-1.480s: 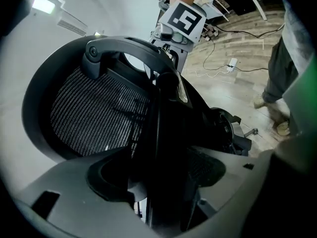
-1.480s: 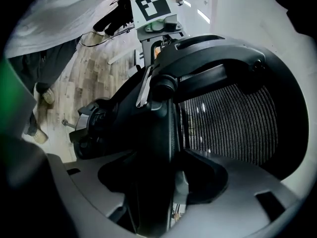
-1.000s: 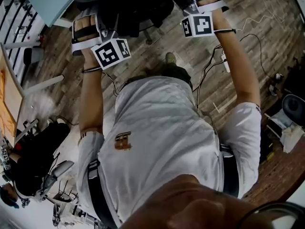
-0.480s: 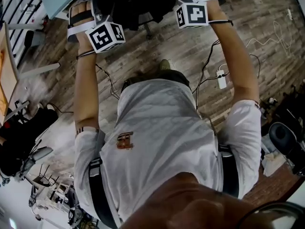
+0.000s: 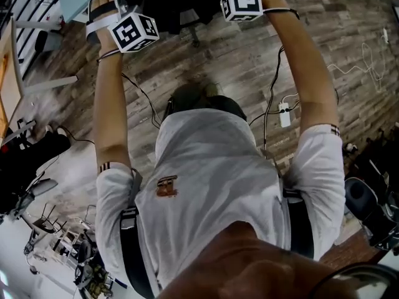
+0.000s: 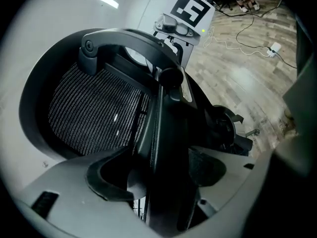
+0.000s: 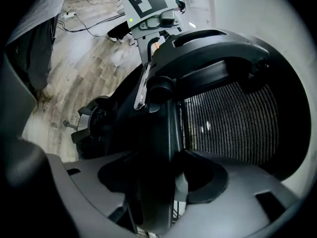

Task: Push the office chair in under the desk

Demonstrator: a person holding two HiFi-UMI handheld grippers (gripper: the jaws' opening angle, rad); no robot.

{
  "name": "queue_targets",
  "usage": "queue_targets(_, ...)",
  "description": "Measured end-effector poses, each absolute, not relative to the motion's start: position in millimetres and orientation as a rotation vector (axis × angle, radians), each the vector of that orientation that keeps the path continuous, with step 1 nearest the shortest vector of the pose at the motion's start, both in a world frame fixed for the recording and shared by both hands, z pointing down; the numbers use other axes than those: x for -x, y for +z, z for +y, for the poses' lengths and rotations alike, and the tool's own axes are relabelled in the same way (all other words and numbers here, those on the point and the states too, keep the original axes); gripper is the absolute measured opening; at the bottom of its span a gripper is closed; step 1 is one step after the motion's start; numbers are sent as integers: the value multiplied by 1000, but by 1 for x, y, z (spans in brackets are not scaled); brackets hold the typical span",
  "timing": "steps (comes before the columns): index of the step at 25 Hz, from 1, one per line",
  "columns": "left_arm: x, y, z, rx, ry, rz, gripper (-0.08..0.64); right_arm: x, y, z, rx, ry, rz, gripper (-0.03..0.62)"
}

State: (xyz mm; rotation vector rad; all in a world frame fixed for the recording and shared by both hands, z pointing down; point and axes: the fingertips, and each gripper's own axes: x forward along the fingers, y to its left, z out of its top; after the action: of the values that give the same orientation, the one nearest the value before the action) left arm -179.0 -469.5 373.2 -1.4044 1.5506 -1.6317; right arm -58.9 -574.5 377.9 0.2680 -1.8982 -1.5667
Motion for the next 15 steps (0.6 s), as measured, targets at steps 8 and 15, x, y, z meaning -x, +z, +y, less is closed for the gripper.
queue_targets(8,191,371,-501,1381,-1633,1592,336,78,376,-613,-241,-1590,-1904,252)
queue_targets(15,208,370,-528,1383,-1615,1583,336,100,377,-645,-238,-1599,-1919,252)
